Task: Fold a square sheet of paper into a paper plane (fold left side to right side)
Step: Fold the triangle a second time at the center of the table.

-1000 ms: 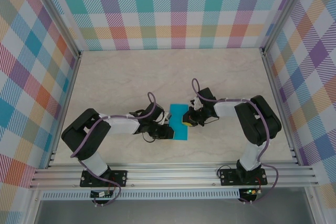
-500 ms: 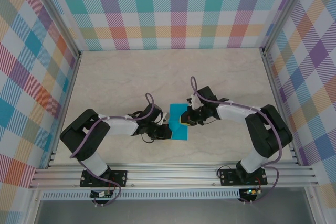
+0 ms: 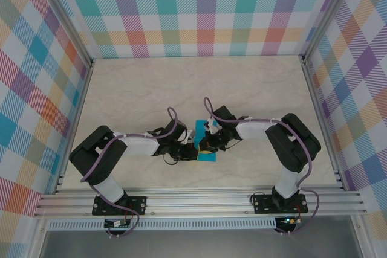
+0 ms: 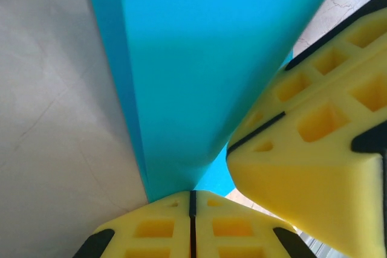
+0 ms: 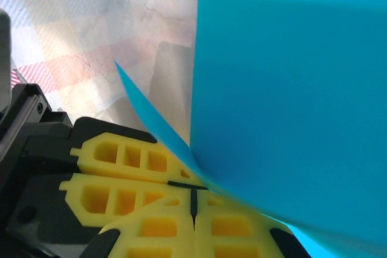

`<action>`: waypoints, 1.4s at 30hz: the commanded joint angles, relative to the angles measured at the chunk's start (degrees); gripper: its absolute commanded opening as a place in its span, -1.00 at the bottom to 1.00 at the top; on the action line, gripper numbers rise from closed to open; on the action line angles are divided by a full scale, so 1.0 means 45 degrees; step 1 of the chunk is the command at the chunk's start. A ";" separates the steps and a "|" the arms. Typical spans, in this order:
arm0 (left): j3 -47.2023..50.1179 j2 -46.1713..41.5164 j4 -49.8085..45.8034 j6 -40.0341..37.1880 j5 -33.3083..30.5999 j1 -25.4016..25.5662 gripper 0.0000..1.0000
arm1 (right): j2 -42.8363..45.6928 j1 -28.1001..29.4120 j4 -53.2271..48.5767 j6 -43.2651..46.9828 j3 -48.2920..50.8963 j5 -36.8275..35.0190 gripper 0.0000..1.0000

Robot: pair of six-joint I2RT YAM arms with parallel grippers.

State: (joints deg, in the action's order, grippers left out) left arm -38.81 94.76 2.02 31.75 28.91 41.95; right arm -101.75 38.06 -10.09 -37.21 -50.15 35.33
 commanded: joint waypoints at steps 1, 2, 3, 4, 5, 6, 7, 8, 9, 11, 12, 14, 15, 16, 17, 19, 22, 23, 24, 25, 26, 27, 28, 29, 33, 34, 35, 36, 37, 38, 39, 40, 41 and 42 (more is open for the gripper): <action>0.0448 0.0485 -0.1098 -0.0067 -0.0820 -0.0105 -0.84 | -0.0348 0.0154 -0.0354 0.0114 -0.0432 -0.0200 -1.00; 0.0443 0.0485 -0.1095 -0.0078 -0.0816 -0.0108 -0.84 | -0.0409 0.0173 -0.0465 0.0153 -0.0474 -0.0258 -1.00; 0.0426 0.0477 -0.1124 -0.0082 -0.0841 -0.0105 -0.84 | -0.0480 0.0174 -0.0600 0.0240 -0.0530 -0.0320 -1.00; 0.0421 0.0497 -0.1133 -0.0095 -0.0854 -0.0106 -0.84 | -0.0537 0.0177 -0.0749 0.0312 -0.0573 -0.0436 -1.00; 0.0421 0.0493 -0.1163 -0.0084 -0.0857 -0.0104 -0.84 | -0.0561 0.0175 -0.0870 0.0401 -0.0596 -0.0530 -1.00; 0.0406 0.0494 -0.1191 -0.0101 -0.0874 -0.0109 -0.84 | -0.0605 0.0174 -0.1065 0.0470 -0.0641 -0.0665 -1.00; 0.0401 0.0493 -0.1210 -0.0112 -0.0891 -0.0107 -0.84 | -0.0639 0.0185 -0.1212 0.0538 -0.0691 -0.0782 -1.00; 0.0401 0.0517 -0.1230 -0.0103 -0.0925 -0.0104 -0.84 | -0.0684 0.0174 -0.1321 0.0619 -0.0729 -0.0845 -1.00; 0.0404 0.0523 -0.1254 -0.0112 -0.0916 -0.0119 -0.84 | -0.0725 0.0174 -0.1485 0.0693 -0.0768 -0.0961 -1.00; 0.0401 0.0533 -0.1288 -0.0105 -0.0952 -0.0109 -0.84 | -0.0831 0.0178 -0.1795 0.0887 -0.0875 -0.1202 -1.00; 0.0411 0.0534 -0.1307 -0.0114 -0.0960 -0.0104 -0.84 | -0.0893 0.0169 -0.1973 0.0959 -0.0920 -0.1359 -1.00; 0.0401 0.0556 -0.1343 -0.0102 -0.0993 -0.0105 -0.84 | -0.1009 0.0174 -0.2248 0.1136 -0.1002 -0.1659 -1.00; 0.0401 0.0557 -0.1367 -0.0112 -0.0993 -0.0112 -0.84 | -0.1069 0.0177 -0.2388 0.1226 -0.1042 -0.1854 -1.00; 0.0401 0.0582 -0.1367 -0.0120 -0.1003 -0.0106 -0.84 | -0.1099 0.0174 -0.2530 0.1327 -0.1108 -0.2029 -1.00; 0.0401 0.0599 -0.1401 -0.0121 -0.1013 -0.0104 -0.84 | -0.1139 0.0174 -0.2658 0.1405 -0.1167 -0.2216 -1.00; 0.0404 0.0612 -0.1445 -0.0133 -0.1040 -0.0104 -0.84 | -0.1189 0.0174 -0.2963 0.1601 -0.1323 -0.2652 -0.99; 0.0445 0.0627 -0.1480 -0.0158 -0.1089 -0.0115 -0.84 | -0.1180 0.0175 -0.3214 0.1822 -0.1525 -0.3058 -0.98; 0.0469 0.0626 -0.1484 -0.0158 -0.1106 -0.0107 -0.84 | -0.1196 0.0155 -0.3328 0.1905 -0.1597 -0.3199 -0.98; 0.0470 0.0651 -0.1485 -0.0179 -0.1111 -0.0105 -0.84 | -0.1243 0.0140 -0.3466 0.1999 -0.1690 -0.3363 -0.97; 0.0479 0.0675 -0.1509 -0.0180 -0.1145 -0.0138 -0.85 | -0.1272 0.0125 -0.3586 0.2092 -0.1754 -0.3479 -0.97; 0.0494 0.0697 -0.1514 -0.0182 -0.1148 -0.0125 -0.84 | -0.1299 0.0088 -0.3649 0.2170 -0.1813 -0.3548 -0.96; 0.0518 0.0701 -0.1501 -0.0199 -0.1172 -0.0124 -0.85 | -0.1309 0.0043 -0.3710 0.2242 -0.1860 -0.3603 -0.96; 0.0551 0.0734 -0.1485 -0.0182 -0.1170 -0.0128 -0.85 | -0.1295 -0.0023 -0.3768 0.2307 -0.1881 -0.3631 -0.96; 0.0557 0.0727 -0.1475 -0.0180 -0.1179 -0.0145 -0.85 | -0.1276 -0.0054 -0.3811 0.2358 -0.1903 -0.3679 -0.96; 0.0656 0.0727 -0.1458 -0.0180 -0.1175 -0.0144 -0.85 | -0.1210 -0.0269 -0.3978 0.2599 -0.1980 -0.3812 -0.94; 0.0670 0.0732 -0.1453 -0.0190 -0.1184 -0.0169 -0.85 | -0.1218 -0.0356 -0.4008 0.2652 -0.2001 -0.3799 -0.94; 0.0674 0.0729 -0.1430 -0.0182 -0.1171 -0.0167 -0.85 | -0.1198 -0.0423 -0.4032 0.2696 -0.2000 -0.3810 -0.94; 0.0692 0.0731 -0.1415 -0.0178 -0.1168 -0.0168 -0.85 | -0.1197 -0.0505 -0.4038 0.2741 -0.2019 -0.3810 -0.94; 0.0694 0.0734 -0.1416 -0.0180 -0.1170 -0.0163 -0.85 | -0.1179 -0.0574 -0.4064 0.2783 -0.2037 -0.3819 -0.94; 0.0694 0.0729 -0.1393 -0.0176 -0.1167 -0.0164 -0.85 | -0.1179 -0.0653 -0.4120 0.2837 -0.2054 -0.3833 -0.94; 0.0713 0.0732 -0.1388 -0.0168 -0.1170 -0.0170 -0.85 | -0.1166 -0.0723 -0.4143 0.2888 -0.2073 -0.3847 -0.94; 0.0714 0.0720 -0.1397 -0.0177 -0.1162 -0.0164 -0.85 | -0.1158 -0.0809 -0.4187 0.2934 -0.2078 -0.3867 -0.94; 0.0714 0.0708 -0.1387 -0.0180 -0.1170 -0.0163 -0.85 | -0.1161 -0.0857 -0.4218 0.2987 -0.2096 -0.3887 -0.94; 0.0714 0.0719 -0.1391 -0.0179 -0.1160 -0.0164 -0.85 | -0.1174 -0.0947 -0.4255 0.3052 -0.2102 -0.3890 -0.94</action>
State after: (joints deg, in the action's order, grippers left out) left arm -38.54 95.09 3.27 31.75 28.91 41.91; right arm -105.95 36.23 -26.24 -25.58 -59.07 25.30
